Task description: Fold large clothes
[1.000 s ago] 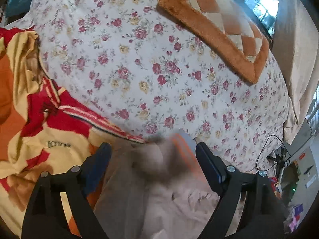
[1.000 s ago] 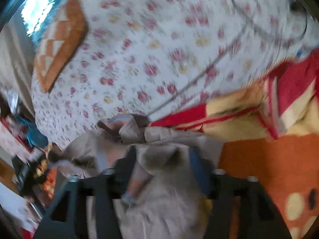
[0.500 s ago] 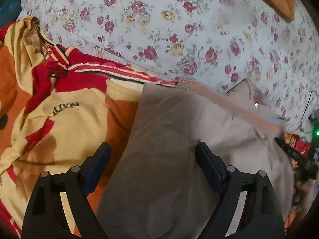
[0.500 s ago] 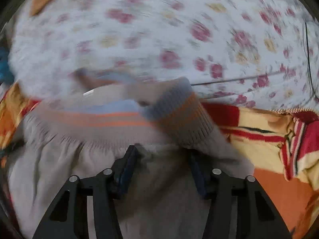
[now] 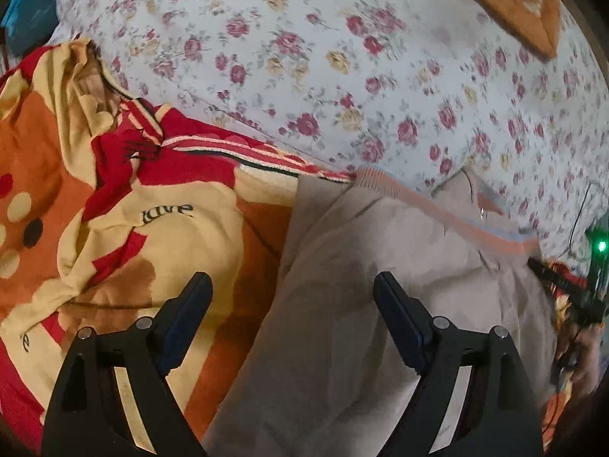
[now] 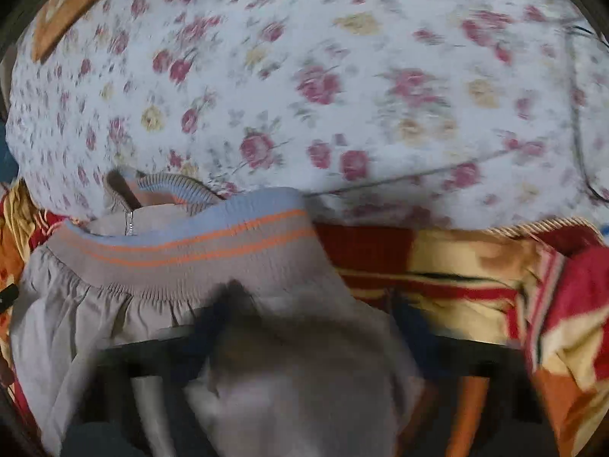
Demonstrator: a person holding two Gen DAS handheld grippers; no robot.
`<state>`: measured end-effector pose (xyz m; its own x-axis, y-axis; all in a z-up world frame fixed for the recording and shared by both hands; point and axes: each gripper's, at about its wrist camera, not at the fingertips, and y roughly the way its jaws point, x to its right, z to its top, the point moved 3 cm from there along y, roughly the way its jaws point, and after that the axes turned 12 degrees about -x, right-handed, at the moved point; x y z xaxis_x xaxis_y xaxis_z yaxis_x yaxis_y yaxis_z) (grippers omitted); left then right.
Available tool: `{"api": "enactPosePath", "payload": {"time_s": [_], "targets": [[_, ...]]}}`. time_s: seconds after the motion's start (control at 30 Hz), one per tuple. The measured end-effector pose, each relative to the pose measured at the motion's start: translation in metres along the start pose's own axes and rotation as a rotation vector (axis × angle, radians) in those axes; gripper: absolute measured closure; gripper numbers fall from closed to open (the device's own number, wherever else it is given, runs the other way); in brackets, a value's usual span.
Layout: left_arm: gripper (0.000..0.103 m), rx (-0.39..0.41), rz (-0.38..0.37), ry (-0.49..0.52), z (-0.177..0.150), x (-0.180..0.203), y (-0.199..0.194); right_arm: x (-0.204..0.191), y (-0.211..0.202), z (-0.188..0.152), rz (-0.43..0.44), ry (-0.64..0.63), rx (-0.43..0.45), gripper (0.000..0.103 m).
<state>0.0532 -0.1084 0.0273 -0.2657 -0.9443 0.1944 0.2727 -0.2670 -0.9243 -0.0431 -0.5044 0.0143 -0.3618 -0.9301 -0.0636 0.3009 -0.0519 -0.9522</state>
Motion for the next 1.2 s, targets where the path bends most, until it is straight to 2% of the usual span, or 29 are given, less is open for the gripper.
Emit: {"api": "enactPosePath", "payload": {"time_s": [0.1, 0.13, 0.2, 0.27, 0.3, 0.37, 0.43, 0.5, 0.57, 0.63, 0.7, 0.73, 0.77, 0.8, 0.87, 0.9, 0.93, 1.03, 1.1, 1.17, 1.2], "targets": [[0.016, 0.018, -0.011, 0.008, -0.001, 0.004, -0.005, 0.002, -0.025, -0.003, -0.059, 0.007, 0.126, 0.091], [0.016, 0.022, -0.01, 0.012, 0.0, 0.005, -0.005, 0.012, -0.027, -0.004, -0.08, 0.052, 0.141, 0.091], [0.016, 0.009, 0.015, 0.033, 0.0, 0.009, 0.003, 0.021, -0.009, -0.001, -0.081, 0.09, 0.078, 0.091], [0.016, -0.017, 0.035, 0.039, -0.001, 0.008, 0.012, 0.018, 0.002, -0.001, -0.046, 0.086, 0.034, 0.087], [0.016, -0.028, 0.022, 0.031, -0.002, 0.007, 0.013, 0.016, -0.001, -0.002, -0.029, 0.087, 0.029, 0.078], [0.016, -0.034, -0.028, 0.024, -0.005, 0.004, 0.007, 0.017, -0.028, -0.014, 0.037, 0.107, 0.071, 0.07], [0.016, -0.006, -0.063, 0.041, -0.008, 0.005, -0.009, 0.017, -0.065, -0.044, 0.113, 0.088, 0.095, 0.044], [0.016, 0.04, -0.055, 0.058, -0.011, 0.002, -0.026, 0.023, -0.086, -0.078, 0.089, 0.067, 0.082, 0.032], [0.016, 0.05, -0.06, 0.062, -0.017, -0.003, -0.035, 0.034, -0.1, -0.119, 0.091, 0.05, 0.063, 0.03], [0.016, 0.016, -0.092, 0.039, -0.022, -0.011, -0.037, 0.041, -0.096, -0.156, 0.12, 0.059, 0.023, 0.028], [0.016, -0.019, -0.13, 0.016, -0.03, -0.02, -0.035, 0.042, -0.086, -0.171, 0.134, 0.057, -0.012, 0.028], [0.016, -0.032, -0.136, 0.01, -0.036, -0.024, -0.033, 0.039, -0.077, -0.176, 0.14, 0.052, -0.024, 0.033], [0.016, -0.054, -0.127, 0.008, -0.042, -0.028, -0.029, 0.036, -0.074, -0.184, 0.153, 0.043, -0.032, 0.048], [0.016, -0.08, -0.101, 0.013, -0.048, -0.032, -0.024, 0.031, -0.069, -0.186, 0.188, 0.037, -0.038, 0.094], [0.016, -0.097, -0.038, 0.013, -0.058, -0.04, -0.016, 0.031, -0.086, -0.195, 0.176, 0.045, 0.008, 0.094], [0.016, -0.098, 0.006, 0.008, -0.062, -0.046, -0.011, 0.029, -0.098, -0.197, 0.146, 0.018, 0.043, 0.096], [0.016, -0.107, 0.03, -0.003, -0.065, -0.049, -0.006, 0.031, -0.103, -0.198, 0.106, 0.013, 0.061, 0.102], [0.016, -0.128, -0.012, -0.041, -0.062, -0.054, -0.001, 0.045, -0.09, -0.206, 0.036, 0.041, 0.005, 0.103], [0.016, -0.087, 0.025, -0.039, -0.059, -0.052, -0.009, 0.046, -0.078, -0.211, 0.015, 0.034, -0.038, 0.103], [0.016, -0.043, 0.051, -0.038, -0.059, -0.054, -0.018, 0.039, -0.091, -0.211, -0.02, 0.025, -0.021, 0.102], [0.016, -0.025, 0.049, -0.037, -0.06, -0.054, -0.024, 0.039, -0.099, -0.212, -0.029, 0.029, -0.008, 0.098]]}}
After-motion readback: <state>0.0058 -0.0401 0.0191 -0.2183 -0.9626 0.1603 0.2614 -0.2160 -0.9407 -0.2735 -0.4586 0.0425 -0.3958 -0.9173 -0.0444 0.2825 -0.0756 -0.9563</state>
